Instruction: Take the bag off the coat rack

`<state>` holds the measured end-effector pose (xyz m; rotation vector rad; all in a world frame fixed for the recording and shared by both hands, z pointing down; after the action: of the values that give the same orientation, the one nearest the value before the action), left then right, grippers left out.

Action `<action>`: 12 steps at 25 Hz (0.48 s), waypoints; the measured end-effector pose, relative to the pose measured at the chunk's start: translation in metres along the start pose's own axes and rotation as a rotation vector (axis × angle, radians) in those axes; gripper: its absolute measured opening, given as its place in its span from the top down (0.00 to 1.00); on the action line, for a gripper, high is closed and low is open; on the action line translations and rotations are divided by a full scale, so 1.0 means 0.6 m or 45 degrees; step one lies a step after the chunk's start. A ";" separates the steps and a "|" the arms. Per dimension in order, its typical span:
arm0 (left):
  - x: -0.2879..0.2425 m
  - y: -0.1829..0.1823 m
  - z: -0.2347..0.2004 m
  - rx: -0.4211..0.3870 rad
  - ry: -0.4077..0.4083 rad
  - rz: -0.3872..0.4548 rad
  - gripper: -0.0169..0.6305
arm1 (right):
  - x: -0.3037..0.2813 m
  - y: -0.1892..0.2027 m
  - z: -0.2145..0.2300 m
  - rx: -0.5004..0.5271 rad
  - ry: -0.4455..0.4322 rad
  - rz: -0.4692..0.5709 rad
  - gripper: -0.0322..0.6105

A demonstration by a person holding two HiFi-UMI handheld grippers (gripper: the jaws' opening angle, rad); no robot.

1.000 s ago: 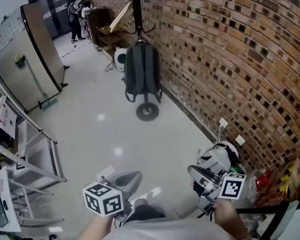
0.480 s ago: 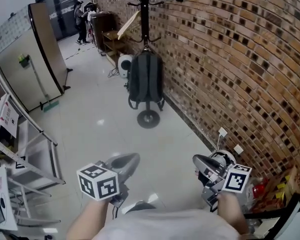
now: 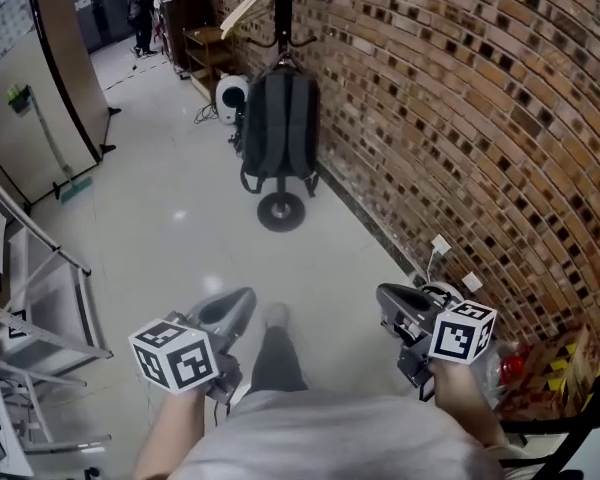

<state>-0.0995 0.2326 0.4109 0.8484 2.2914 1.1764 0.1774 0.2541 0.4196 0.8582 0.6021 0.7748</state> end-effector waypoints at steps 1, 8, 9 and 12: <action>-0.013 0.002 -0.023 0.021 -0.009 -0.005 0.97 | -0.017 0.000 0.014 -0.029 0.000 -0.010 0.95; -0.144 -0.055 -0.192 0.083 -0.014 -0.048 0.97 | -0.217 -0.048 0.100 -0.027 0.025 -0.084 0.95; -0.165 -0.077 -0.218 0.072 -0.005 -0.050 0.97 | -0.252 -0.063 0.110 -0.023 0.026 -0.083 0.95; -0.239 -0.161 -0.292 0.034 0.038 -0.078 0.97 | -0.361 -0.126 0.139 -0.004 0.045 -0.052 0.95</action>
<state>-0.1342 -0.0091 0.4405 0.7697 2.3447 1.1420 0.1387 0.0134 0.4343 0.8283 0.6476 0.7545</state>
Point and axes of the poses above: the fingertips, and each gripper's own axes: x backward along the fingers, z to its right, y out of its underside, the point moved 5 cm from there along x, backward along the fingers, and after that the axes turned 11 degrees about z, right-handed, at the moved point
